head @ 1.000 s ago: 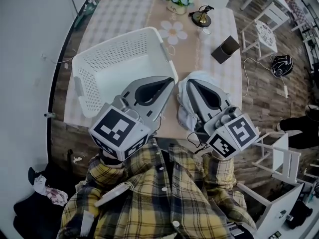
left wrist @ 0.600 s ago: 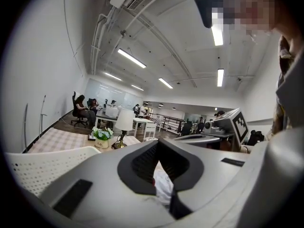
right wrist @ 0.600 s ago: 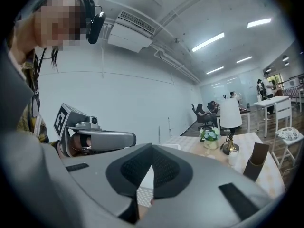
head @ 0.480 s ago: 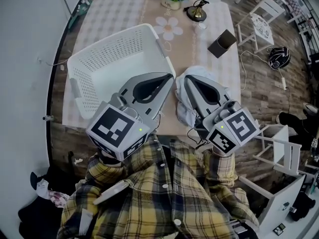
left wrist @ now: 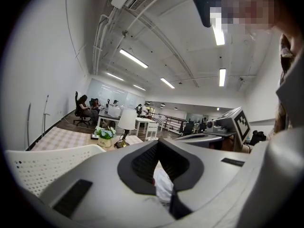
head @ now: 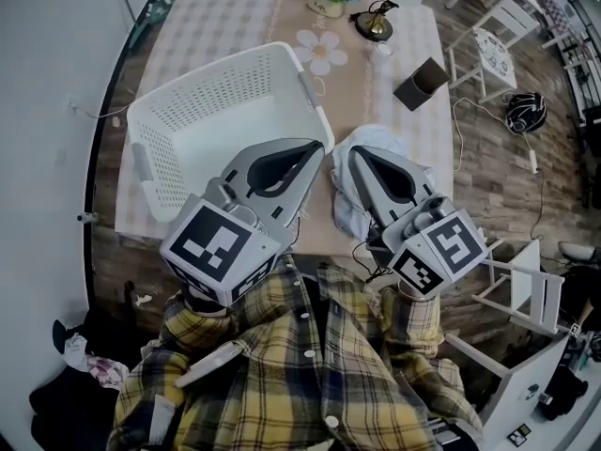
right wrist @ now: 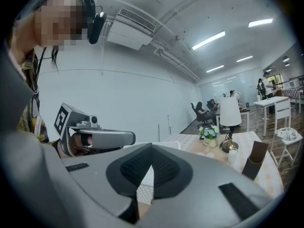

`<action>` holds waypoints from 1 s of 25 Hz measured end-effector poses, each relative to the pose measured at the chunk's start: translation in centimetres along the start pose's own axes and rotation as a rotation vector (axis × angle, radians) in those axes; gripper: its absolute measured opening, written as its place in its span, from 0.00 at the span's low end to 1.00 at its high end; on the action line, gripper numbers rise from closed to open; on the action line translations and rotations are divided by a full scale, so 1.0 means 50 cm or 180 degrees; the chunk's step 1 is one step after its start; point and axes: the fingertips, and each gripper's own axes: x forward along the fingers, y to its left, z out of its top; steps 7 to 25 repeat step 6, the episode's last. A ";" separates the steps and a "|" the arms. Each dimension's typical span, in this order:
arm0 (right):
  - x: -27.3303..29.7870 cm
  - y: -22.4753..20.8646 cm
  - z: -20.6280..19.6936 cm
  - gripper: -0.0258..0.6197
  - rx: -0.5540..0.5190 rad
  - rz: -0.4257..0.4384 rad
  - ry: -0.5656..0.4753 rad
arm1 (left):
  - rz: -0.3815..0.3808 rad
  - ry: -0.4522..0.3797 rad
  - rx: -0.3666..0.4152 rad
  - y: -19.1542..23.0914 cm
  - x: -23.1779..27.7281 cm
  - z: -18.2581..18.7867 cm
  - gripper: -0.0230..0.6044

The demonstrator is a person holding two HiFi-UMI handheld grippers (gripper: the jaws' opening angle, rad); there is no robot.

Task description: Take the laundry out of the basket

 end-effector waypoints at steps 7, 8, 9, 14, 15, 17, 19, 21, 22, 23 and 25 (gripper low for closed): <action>0.009 0.016 -0.006 0.03 0.0003 0.0000 0.0021 | 0.0004 -0.0001 -0.0001 0.006 -0.019 -0.004 0.07; 0.009 0.016 -0.006 0.03 0.0003 0.0000 0.0021 | 0.0004 -0.0001 -0.0001 0.006 -0.019 -0.004 0.07; 0.009 0.016 -0.006 0.03 0.0003 0.0000 0.0021 | 0.0004 -0.0001 -0.0001 0.006 -0.019 -0.004 0.07; 0.009 0.016 -0.006 0.03 0.0003 0.0000 0.0021 | 0.0004 -0.0001 -0.0001 0.006 -0.019 -0.004 0.07; 0.009 0.016 -0.006 0.03 0.0003 0.0000 0.0021 | 0.0004 -0.0001 -0.0001 0.006 -0.019 -0.004 0.07; 0.009 0.016 -0.006 0.03 0.0003 0.0000 0.0021 | 0.0004 -0.0001 -0.0001 0.006 -0.019 -0.004 0.07; 0.009 0.016 -0.006 0.03 0.0003 0.0000 0.0021 | 0.0004 -0.0001 -0.0001 0.006 -0.019 -0.004 0.07; 0.009 0.016 -0.006 0.03 0.0003 0.0000 0.0021 | 0.0004 -0.0001 -0.0001 0.006 -0.019 -0.004 0.07; 0.009 0.016 -0.006 0.03 0.0003 0.0000 0.0021 | 0.0004 -0.0001 -0.0001 0.006 -0.019 -0.004 0.07; 0.009 0.016 -0.006 0.03 0.0003 0.0000 0.0021 | 0.0004 -0.0001 -0.0001 0.006 -0.019 -0.004 0.07; 0.009 0.016 -0.006 0.03 0.0003 0.0000 0.0021 | 0.0004 -0.0001 -0.0001 0.006 -0.019 -0.004 0.07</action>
